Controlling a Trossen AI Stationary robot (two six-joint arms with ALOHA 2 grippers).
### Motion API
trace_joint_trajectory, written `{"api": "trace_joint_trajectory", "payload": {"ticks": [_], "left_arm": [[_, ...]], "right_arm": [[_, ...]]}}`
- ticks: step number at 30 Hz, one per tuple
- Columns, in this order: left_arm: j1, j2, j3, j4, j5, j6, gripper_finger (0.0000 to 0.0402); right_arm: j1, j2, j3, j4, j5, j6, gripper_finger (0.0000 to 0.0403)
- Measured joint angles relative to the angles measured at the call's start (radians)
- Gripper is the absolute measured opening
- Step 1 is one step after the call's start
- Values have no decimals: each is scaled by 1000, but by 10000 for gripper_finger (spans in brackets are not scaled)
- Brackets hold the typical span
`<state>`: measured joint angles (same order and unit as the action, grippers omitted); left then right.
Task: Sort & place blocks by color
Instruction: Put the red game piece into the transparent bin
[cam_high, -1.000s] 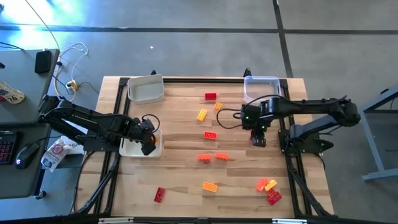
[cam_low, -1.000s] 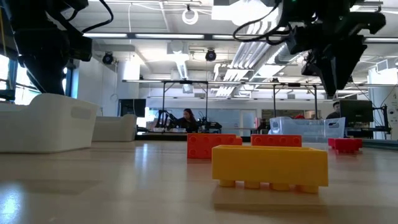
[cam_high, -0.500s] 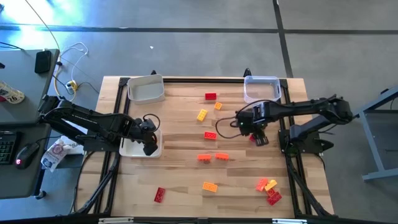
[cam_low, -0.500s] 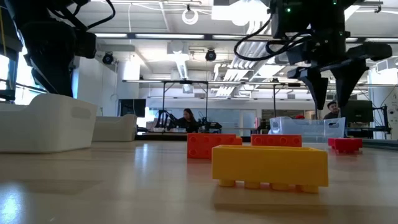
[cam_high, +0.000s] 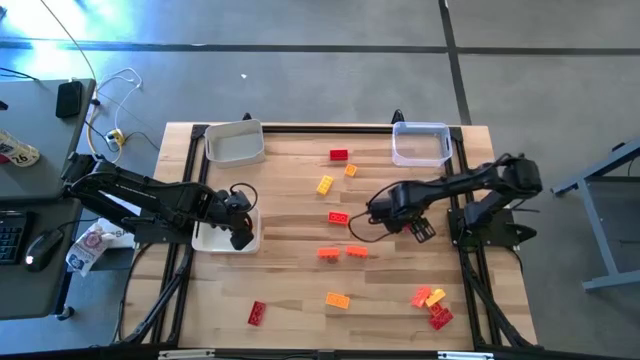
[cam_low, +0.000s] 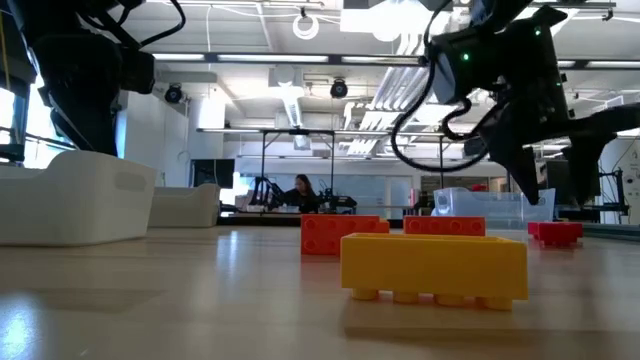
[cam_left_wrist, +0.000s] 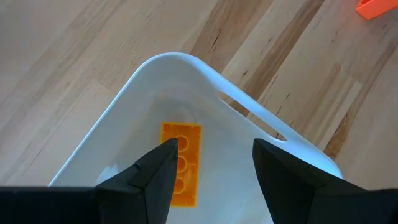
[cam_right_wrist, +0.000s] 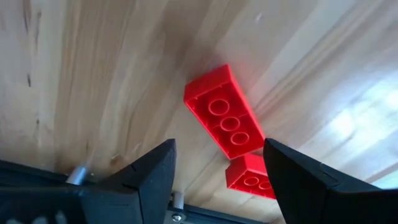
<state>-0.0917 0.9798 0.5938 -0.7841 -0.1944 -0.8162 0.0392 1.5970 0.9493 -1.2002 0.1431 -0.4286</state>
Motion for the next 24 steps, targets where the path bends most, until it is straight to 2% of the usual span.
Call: {"api": "trace_joint_trajectory", "payload": {"ticks": [8, 20, 24], "left_arm": [[0, 0, 0, 0, 0, 0, 195], [0, 0, 0, 0, 0, 0, 195], [0, 0, 0, -1, 1, 0, 195]], "right_arm": [[37, 100, 0, 7, 90, 0, 229], [41, 179, -1, 50, 91, 13, 229], [41, 196, -1, 51, 91, 66, 222]]}}
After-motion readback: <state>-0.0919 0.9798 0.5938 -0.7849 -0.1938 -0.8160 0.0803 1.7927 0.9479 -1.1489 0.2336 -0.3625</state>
